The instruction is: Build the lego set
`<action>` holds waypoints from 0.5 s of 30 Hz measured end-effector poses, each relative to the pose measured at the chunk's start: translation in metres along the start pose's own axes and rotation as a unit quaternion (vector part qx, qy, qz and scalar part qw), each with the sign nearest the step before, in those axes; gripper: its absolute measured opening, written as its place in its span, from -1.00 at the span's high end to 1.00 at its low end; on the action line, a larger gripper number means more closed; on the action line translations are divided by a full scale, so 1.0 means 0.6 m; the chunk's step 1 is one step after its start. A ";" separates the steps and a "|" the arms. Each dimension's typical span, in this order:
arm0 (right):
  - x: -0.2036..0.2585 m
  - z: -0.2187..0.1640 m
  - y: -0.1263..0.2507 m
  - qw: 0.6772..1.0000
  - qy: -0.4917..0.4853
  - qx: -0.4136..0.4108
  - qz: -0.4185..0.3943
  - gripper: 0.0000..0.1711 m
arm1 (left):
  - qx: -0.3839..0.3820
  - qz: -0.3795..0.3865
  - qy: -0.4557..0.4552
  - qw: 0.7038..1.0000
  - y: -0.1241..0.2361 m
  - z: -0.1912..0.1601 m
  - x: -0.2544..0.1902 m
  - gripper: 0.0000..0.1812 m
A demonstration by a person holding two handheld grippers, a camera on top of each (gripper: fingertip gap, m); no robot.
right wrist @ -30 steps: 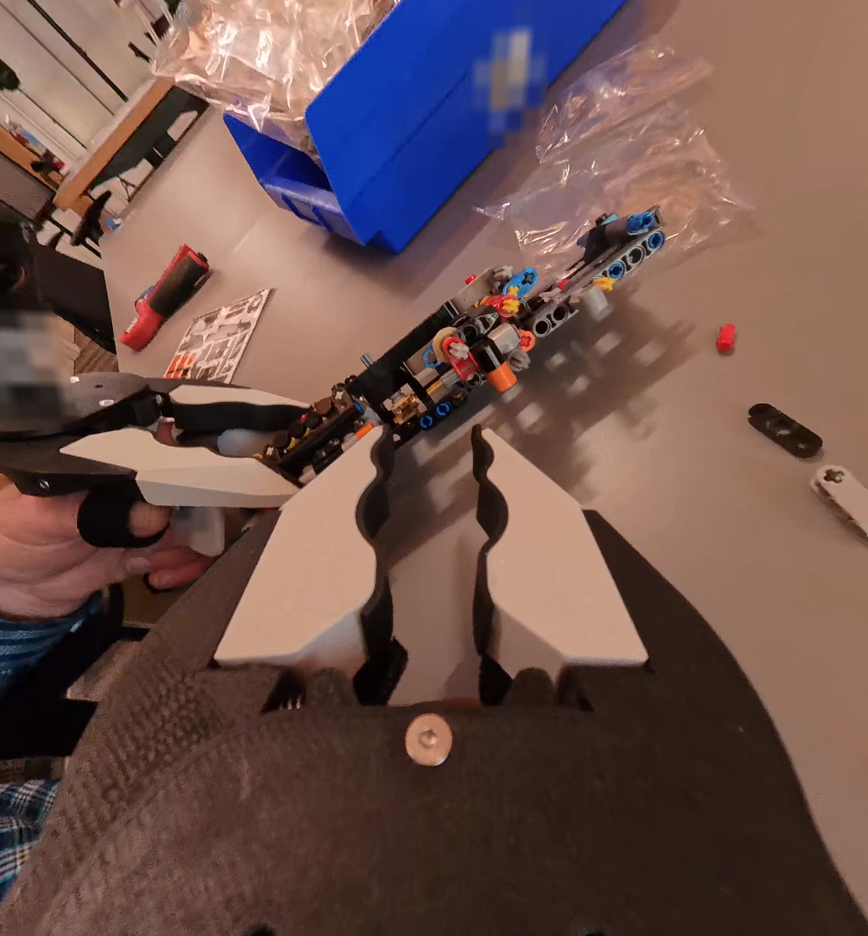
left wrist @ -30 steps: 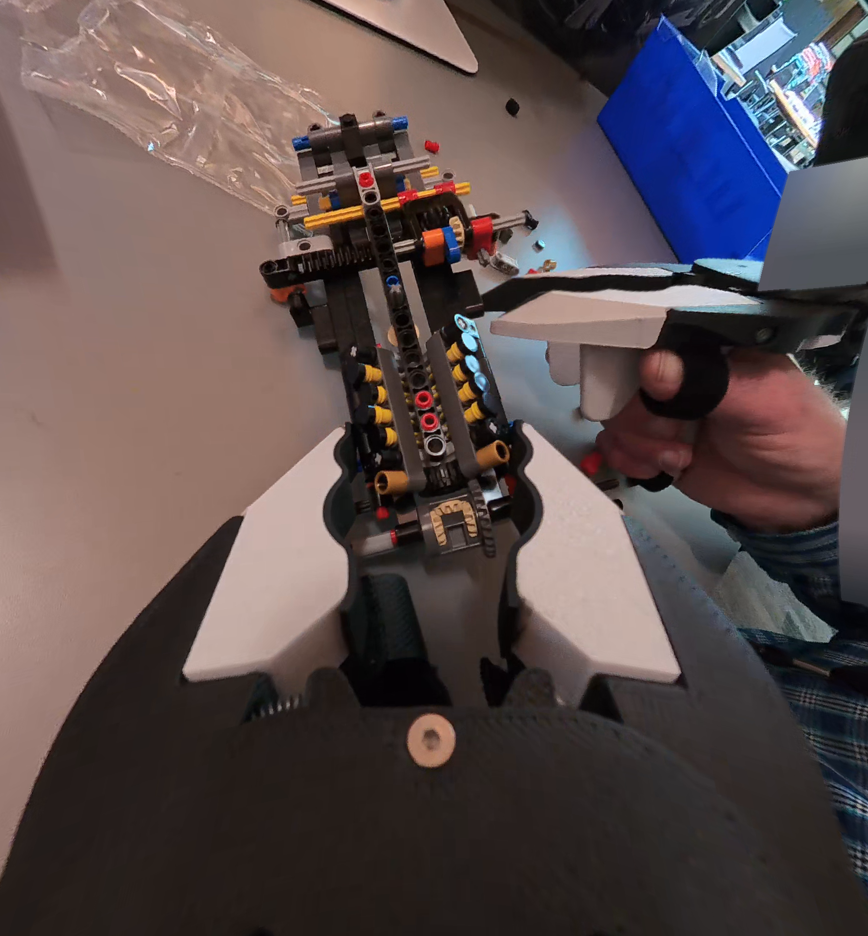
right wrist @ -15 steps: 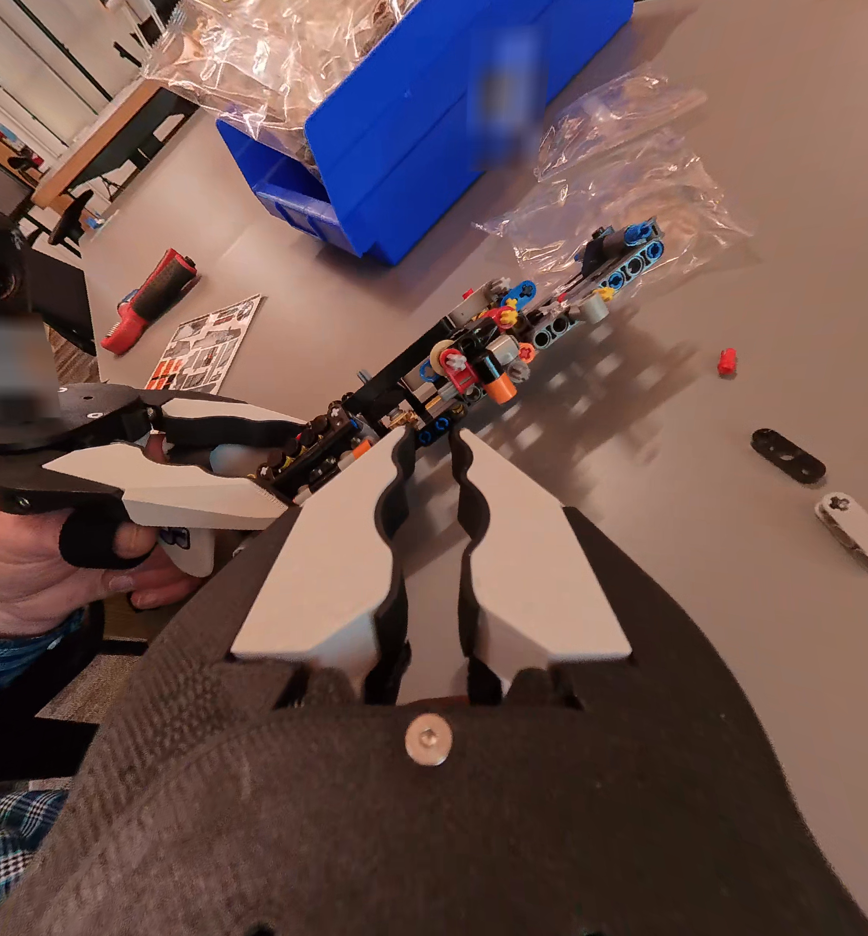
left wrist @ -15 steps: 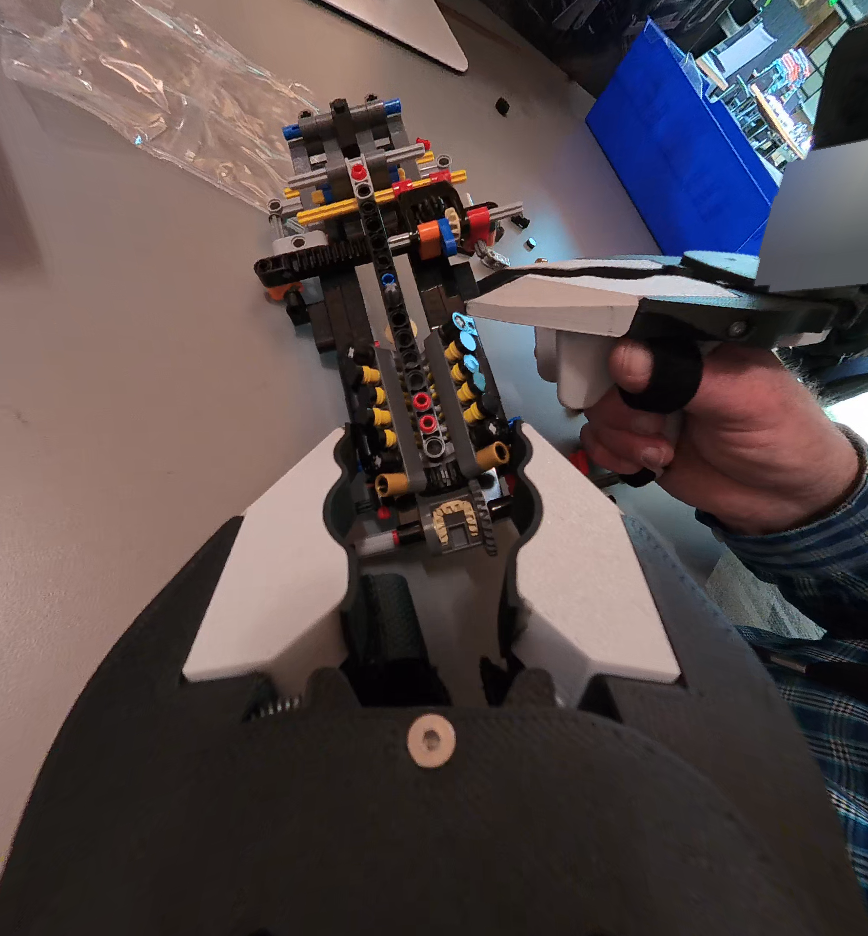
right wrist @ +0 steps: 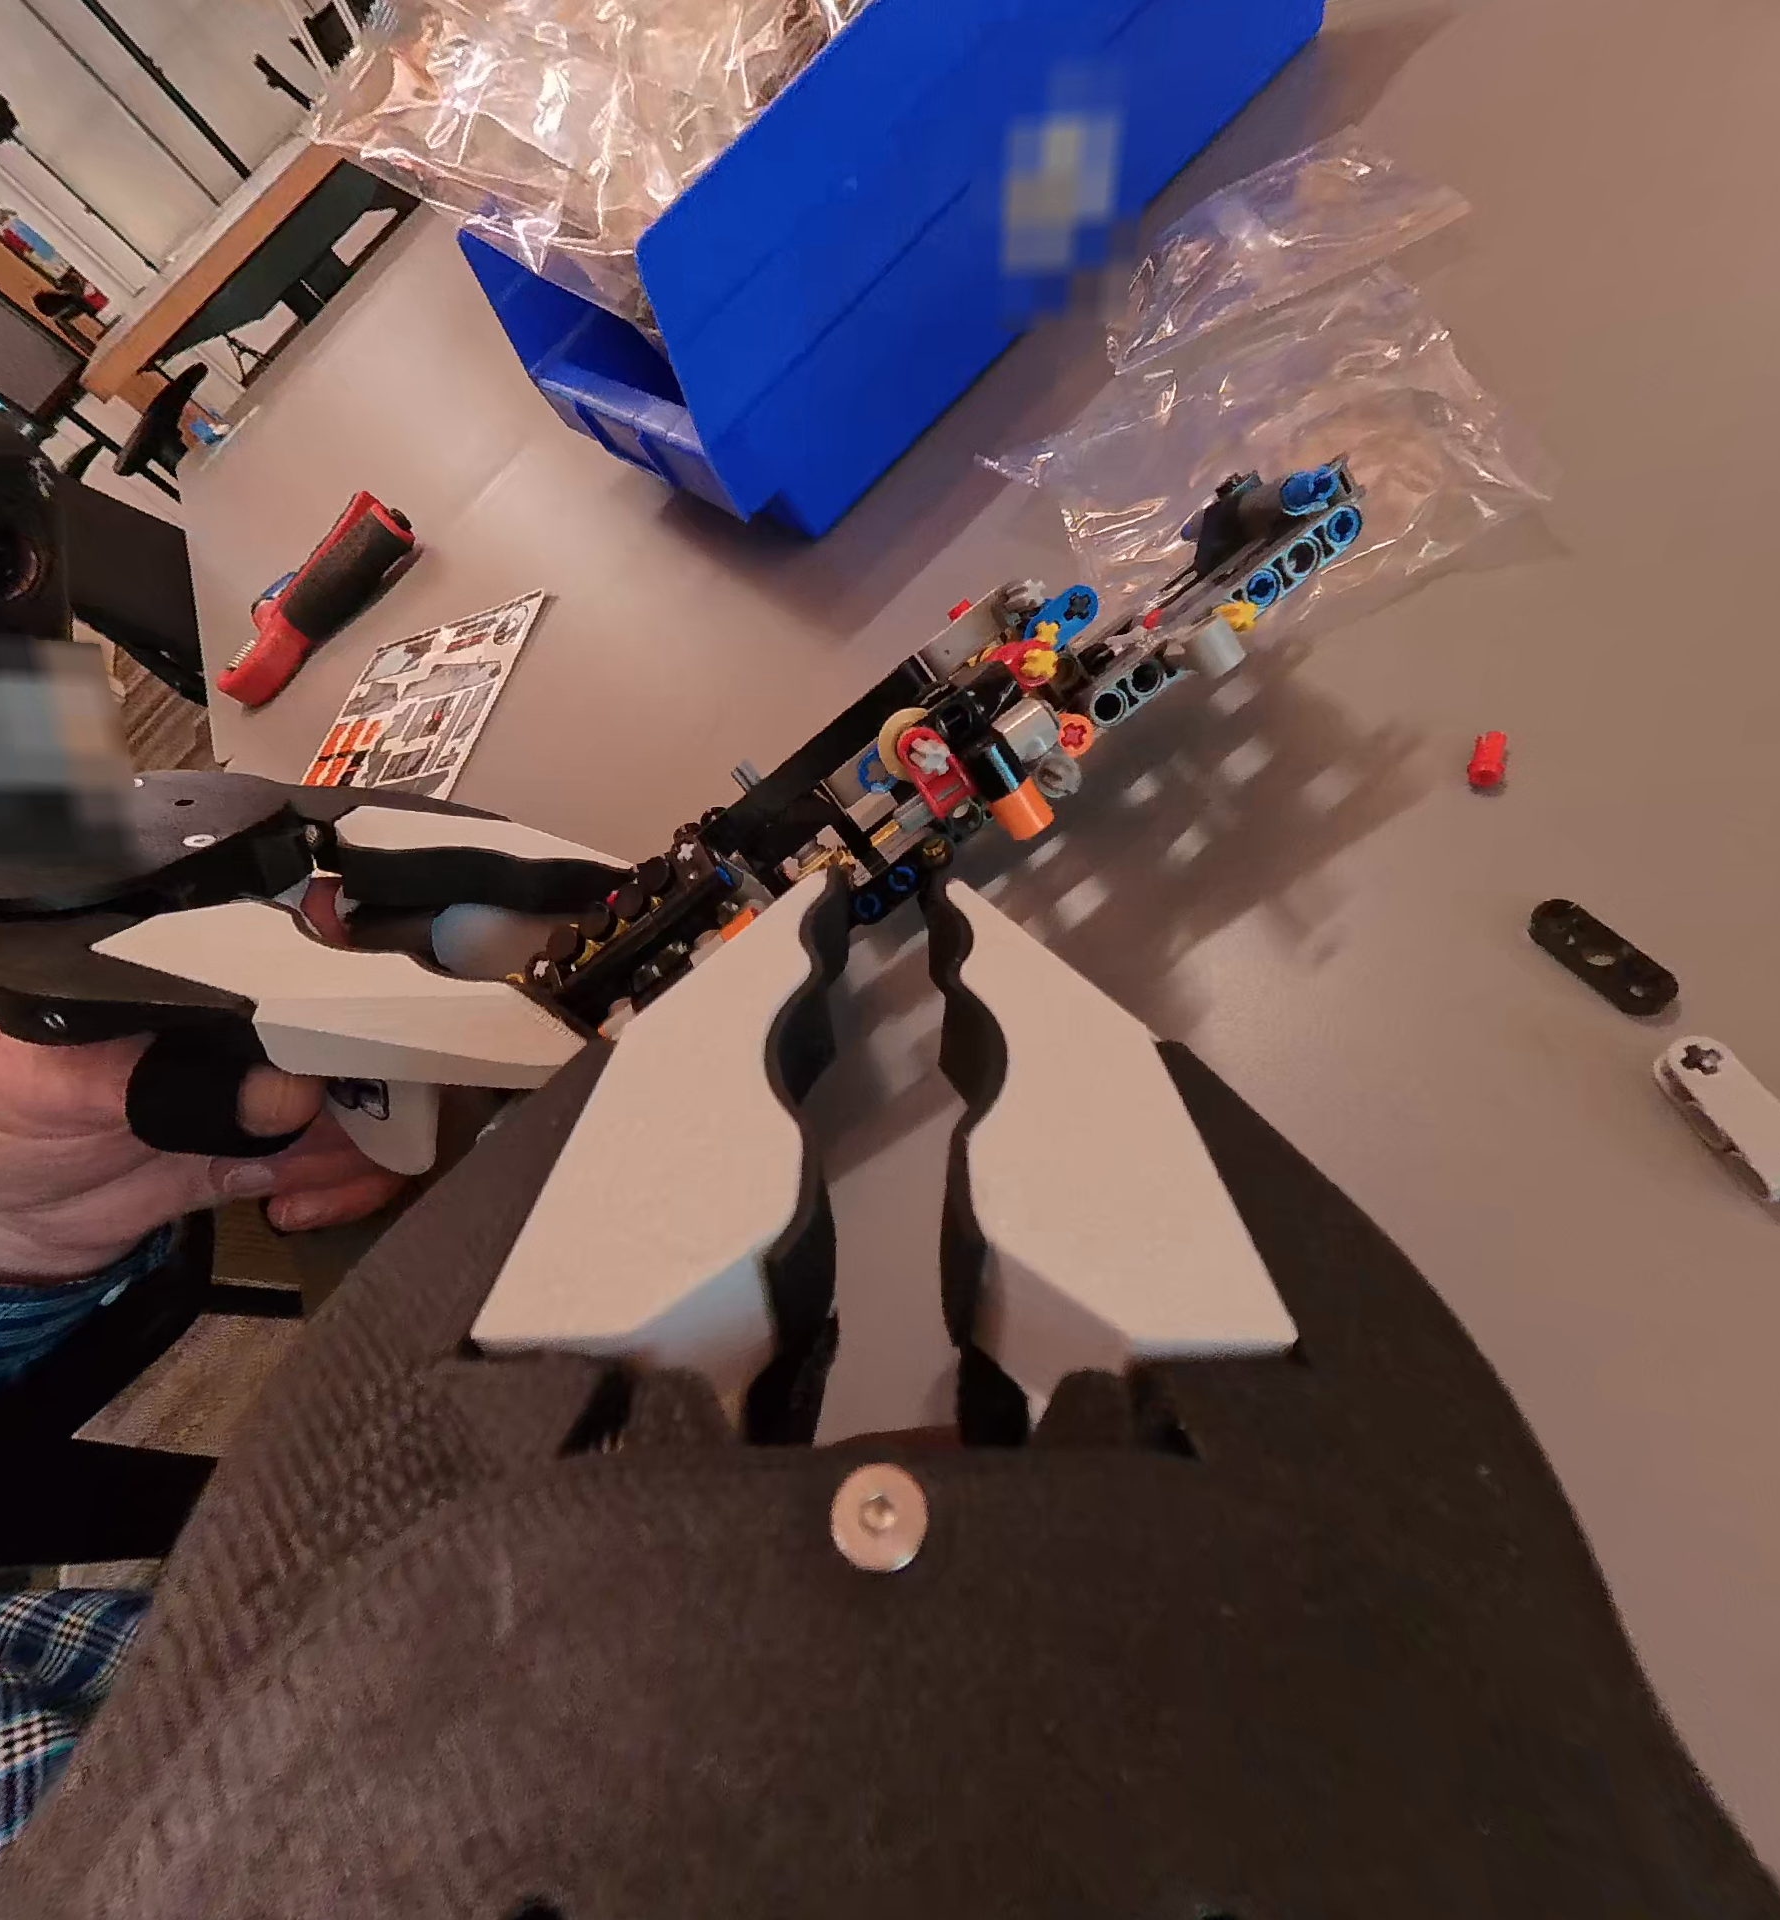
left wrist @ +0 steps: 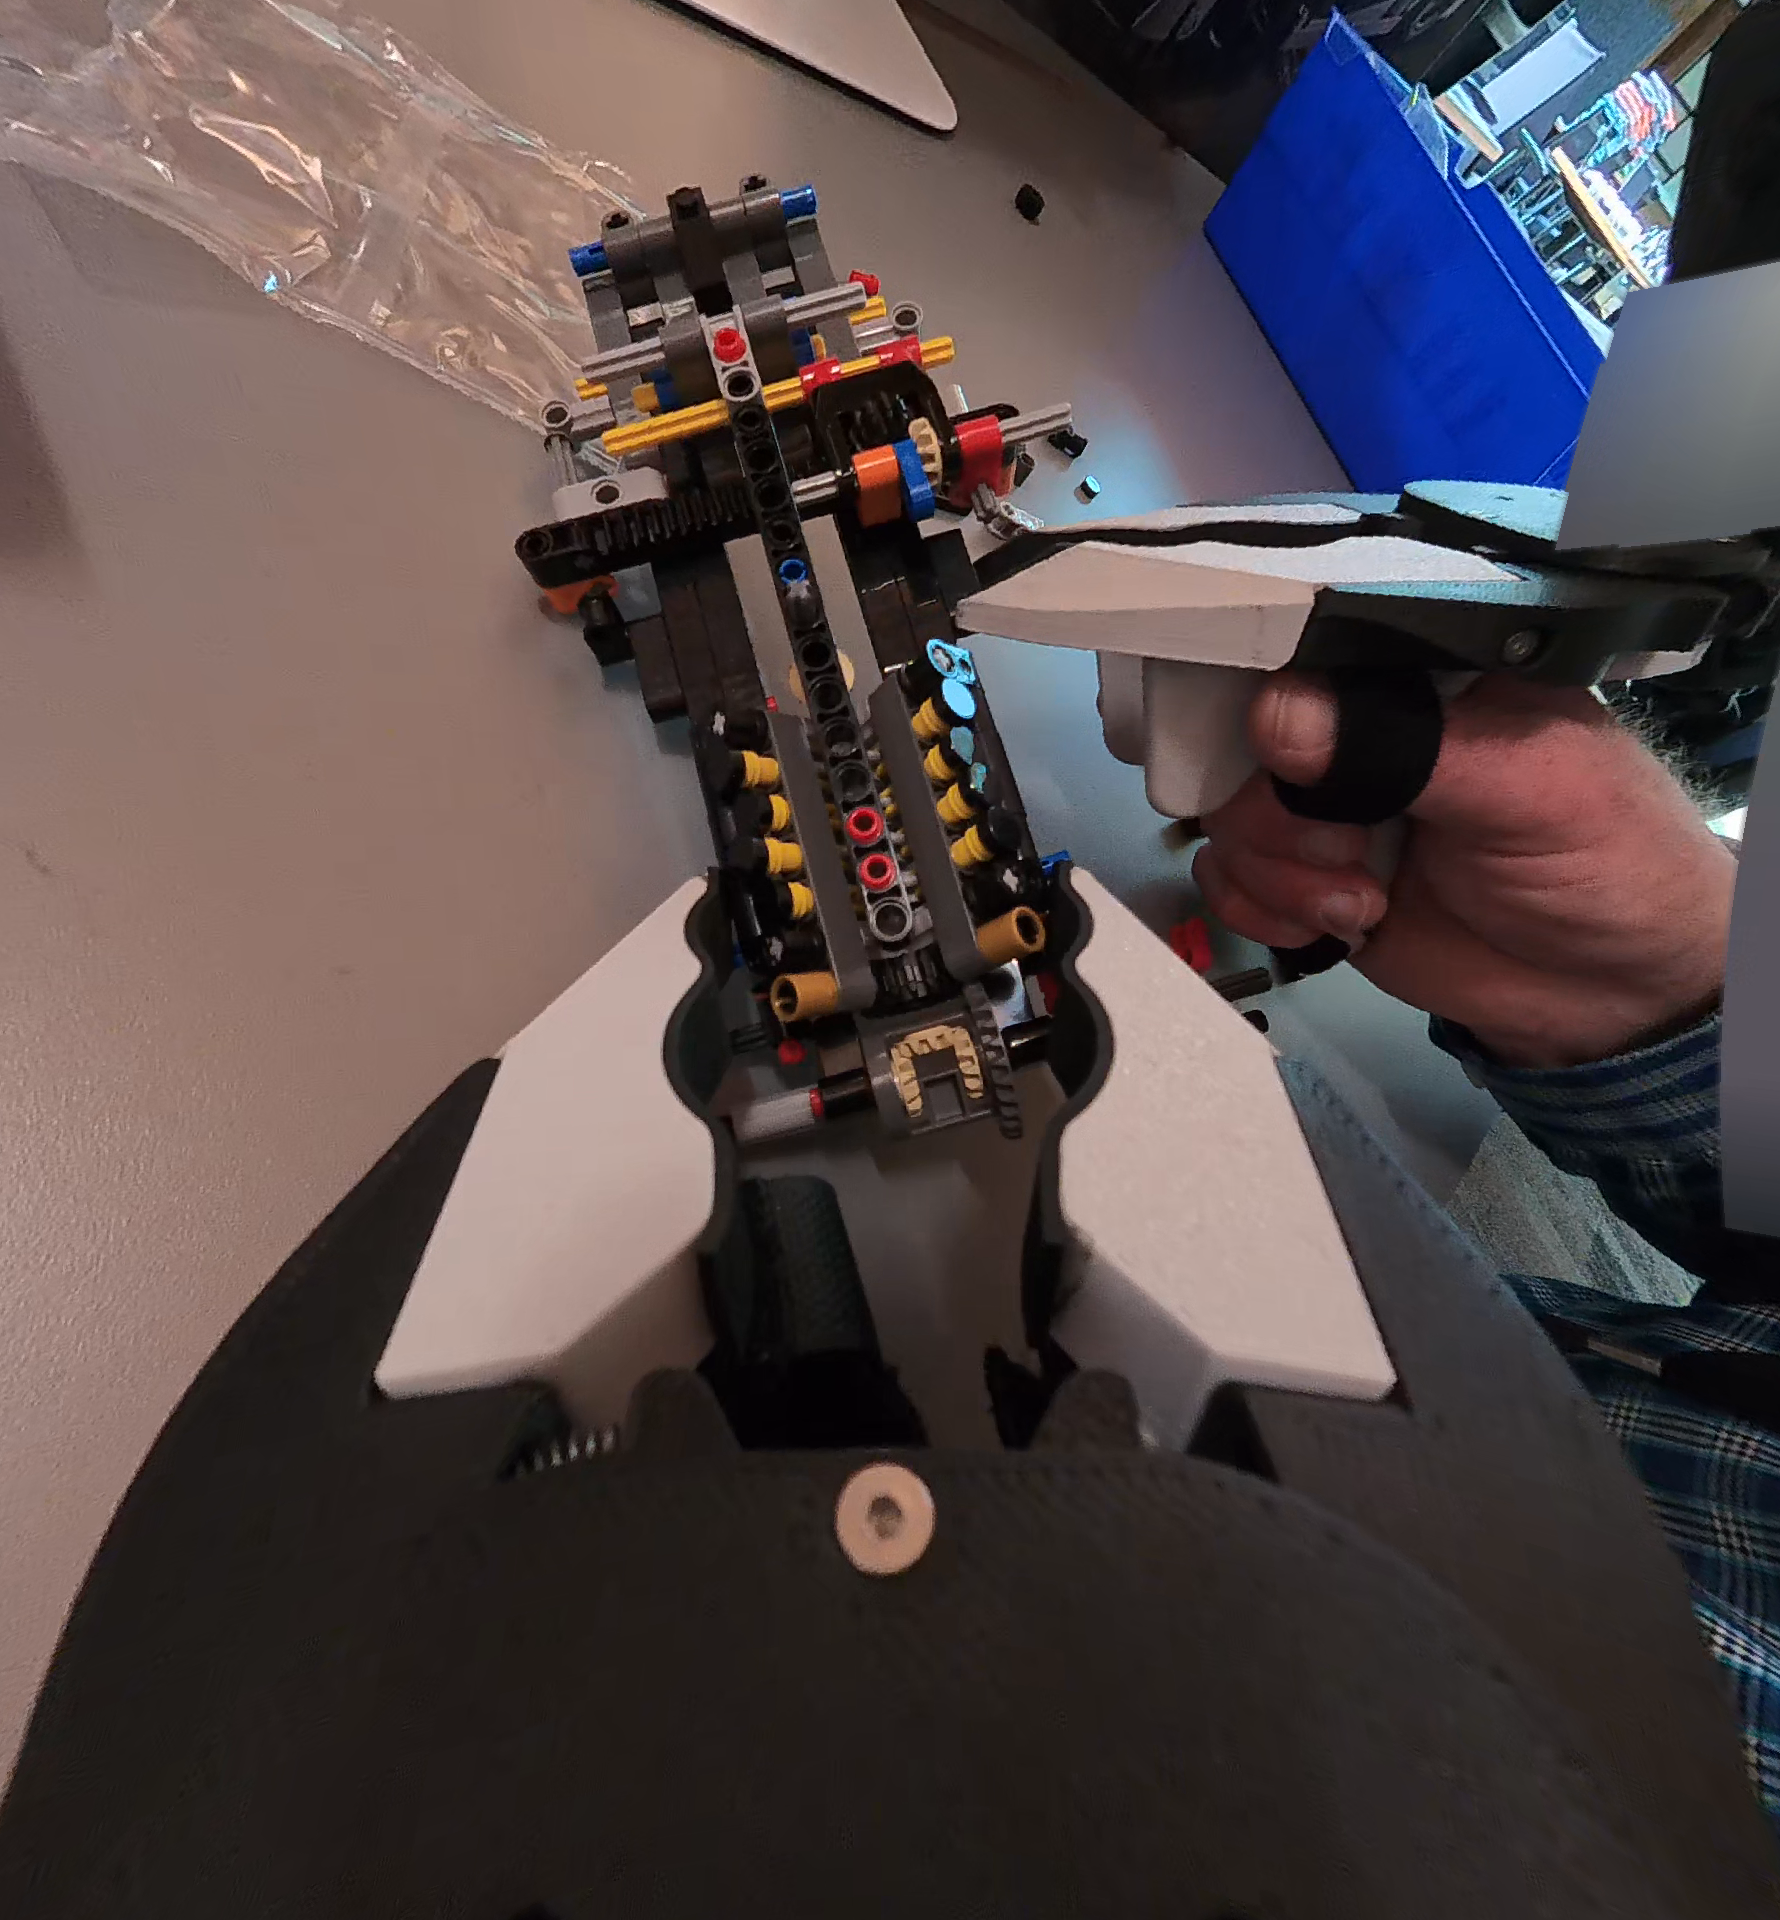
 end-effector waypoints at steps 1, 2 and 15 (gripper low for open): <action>0.000 0.000 0.000 1.000 0.004 0.002 0.001 0.86 | 0.000 0.000 0.000 1.000 0.000 0.000 0.000 0.34; 0.000 0.000 0.000 1.000 0.008 0.004 0.001 0.86 | 0.001 0.000 -0.001 1.000 0.000 0.000 0.000 0.34; -0.004 -0.006 0.001 0.997 0.059 0.052 -0.010 0.83 | -0.001 0.011 -0.009 1.000 0.000 0.000 0.001 0.34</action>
Point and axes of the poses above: each gripper's, where its closed fingertips meet, y back along the fingers, z out of its top, x = y × z across the jaws, the point moved 2 cm from there along y, back along the fingers, and after that the axes turned 6 degrees about z, right-handed, at the moved point
